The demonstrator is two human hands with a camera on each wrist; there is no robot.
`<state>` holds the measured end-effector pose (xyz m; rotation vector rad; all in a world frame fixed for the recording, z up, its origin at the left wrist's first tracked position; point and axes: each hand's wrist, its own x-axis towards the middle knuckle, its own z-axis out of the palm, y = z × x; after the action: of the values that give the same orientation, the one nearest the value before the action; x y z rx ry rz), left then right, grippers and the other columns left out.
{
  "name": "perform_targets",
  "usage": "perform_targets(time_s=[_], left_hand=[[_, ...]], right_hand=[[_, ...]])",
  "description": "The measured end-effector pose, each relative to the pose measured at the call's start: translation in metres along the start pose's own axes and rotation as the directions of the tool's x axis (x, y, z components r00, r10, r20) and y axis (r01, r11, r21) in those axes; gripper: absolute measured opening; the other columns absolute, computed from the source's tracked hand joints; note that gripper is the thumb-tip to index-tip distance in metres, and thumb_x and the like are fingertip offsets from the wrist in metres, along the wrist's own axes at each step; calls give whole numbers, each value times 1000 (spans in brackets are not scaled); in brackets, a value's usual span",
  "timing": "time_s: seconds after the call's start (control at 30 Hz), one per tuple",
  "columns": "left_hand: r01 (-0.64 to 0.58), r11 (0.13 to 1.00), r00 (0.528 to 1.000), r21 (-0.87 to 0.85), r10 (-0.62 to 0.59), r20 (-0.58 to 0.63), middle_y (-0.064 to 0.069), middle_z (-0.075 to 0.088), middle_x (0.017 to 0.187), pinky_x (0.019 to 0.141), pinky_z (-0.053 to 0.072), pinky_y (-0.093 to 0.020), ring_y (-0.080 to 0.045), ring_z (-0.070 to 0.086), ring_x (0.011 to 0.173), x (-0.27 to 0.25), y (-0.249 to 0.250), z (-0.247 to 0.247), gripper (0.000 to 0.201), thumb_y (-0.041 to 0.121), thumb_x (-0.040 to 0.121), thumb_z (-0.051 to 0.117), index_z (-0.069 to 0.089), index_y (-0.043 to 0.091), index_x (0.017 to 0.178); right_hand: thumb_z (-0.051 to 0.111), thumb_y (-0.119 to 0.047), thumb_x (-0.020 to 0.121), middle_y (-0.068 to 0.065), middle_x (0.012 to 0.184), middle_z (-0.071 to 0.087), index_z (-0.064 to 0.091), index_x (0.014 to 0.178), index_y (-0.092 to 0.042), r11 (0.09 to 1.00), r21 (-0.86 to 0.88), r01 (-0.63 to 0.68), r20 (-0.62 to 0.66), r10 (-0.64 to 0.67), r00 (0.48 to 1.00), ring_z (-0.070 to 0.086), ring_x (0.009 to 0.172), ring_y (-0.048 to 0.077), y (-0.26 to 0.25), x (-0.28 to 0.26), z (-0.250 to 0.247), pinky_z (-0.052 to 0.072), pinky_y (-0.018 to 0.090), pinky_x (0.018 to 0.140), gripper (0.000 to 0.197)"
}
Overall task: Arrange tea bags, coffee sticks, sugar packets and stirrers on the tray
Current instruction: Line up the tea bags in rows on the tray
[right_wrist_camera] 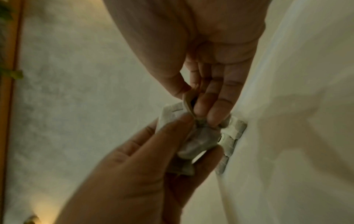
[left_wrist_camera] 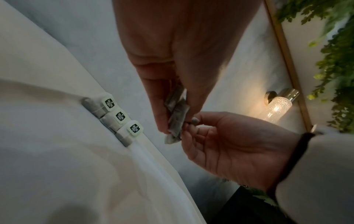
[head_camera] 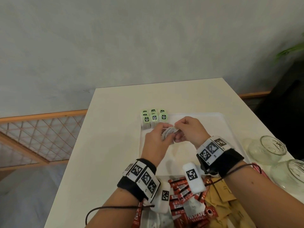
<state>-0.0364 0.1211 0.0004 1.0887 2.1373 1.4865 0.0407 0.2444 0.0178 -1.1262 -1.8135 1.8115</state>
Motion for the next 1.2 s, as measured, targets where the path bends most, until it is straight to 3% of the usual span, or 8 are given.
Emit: perform_targets(time_s=[0.13, 0.2, 0.27, 0.4, 0.57, 0.9, 1.07, 1.2], left_hand=[[83, 992, 995, -99, -87, -38, 18, 65, 88, 69, 48, -8, 12, 60, 78, 6, -4, -3, 20, 13, 87, 70, 67, 17, 106], [138, 982, 988, -126, -146, -52, 12, 66, 89, 74, 57, -23, 1, 63, 82, 11, -9, -5, 19, 13, 88, 67, 69, 18, 106], [208, 959, 977, -193, -214, -11, 2, 69, 96, 74, 61, -37, -17, 67, 90, 14, -13, -7, 18, 11, 88, 66, 69, 22, 102], [339, 895, 940, -289, -330, 83, -12, 70, 101, 68, 62, -36, -27, 71, 90, 18, -23, -16, 13, 7, 89, 65, 68, 9, 101], [438, 805, 886, -400, -461, 42, -16, 73, 97, 69, 61, -36, -28, 74, 85, 23, -47, -40, 11, 9, 94, 59, 65, 5, 102], [463, 803, 860, -376, -509, -28, -20, 67, 104, 66, 62, -38, -34, 70, 94, 35, -68, -58, 10, 20, 90, 65, 70, 14, 96], [476, 808, 854, -347, -519, -37, -9, 62, 85, 64, 62, -36, -16, 60, 68, 37, -73, -55, 10, 19, 90, 65, 70, 14, 96], [489, 797, 840, -356, -540, -56, -9, 63, 90, 61, 61, -34, -17, 61, 72, 37, -77, -55, 13, 19, 90, 67, 68, 11, 100]], right_hand=[[58, -15, 95, 16, 74, 62, 62, 98, 3, 979, 189, -74, 139, 48, 989, 61, 61, 22, -8, -3, -3, 58, 34, 62, 19], [58, -12, 95, 15, 76, 63, 64, 103, 4, 983, 172, -56, 199, 21, 980, 60, 63, 22, -7, -3, -5, 58, 31, 63, 19], [58, -7, 95, 11, 72, 62, 66, 99, -1, 996, 87, 9, 206, -27, 978, 57, 59, 18, -2, 0, -6, 56, 28, 58, 11], [65, -14, 91, -1, 59, 56, 71, 89, -10, 971, -230, 63, 123, -36, 992, 52, 54, 14, 17, 20, -7, 51, 27, 54, 7], [65, -19, 91, 3, 65, 62, 68, 82, -17, 905, -424, -18, 83, 59, 995, 56, 56, 14, 33, 50, -5, 54, 27, 57, 10], [73, -16, 85, -1, 74, 67, 72, 91, -15, 914, -395, 92, 68, -70, 995, 57, 58, 13, 29, 93, 23, 51, 24, 58, 6], [75, -20, 82, -6, 74, 66, 73, 87, -20, 873, -451, 185, 82, -166, 983, 57, 63, 6, 24, 103, 36, 47, 18, 61, 5], [76, -18, 82, 0, 82, 69, 74, 88, -17, 877, -443, 186, 42, -186, 982, 61, 71, 11, 21, 108, 40, 51, 23, 72, 7]])
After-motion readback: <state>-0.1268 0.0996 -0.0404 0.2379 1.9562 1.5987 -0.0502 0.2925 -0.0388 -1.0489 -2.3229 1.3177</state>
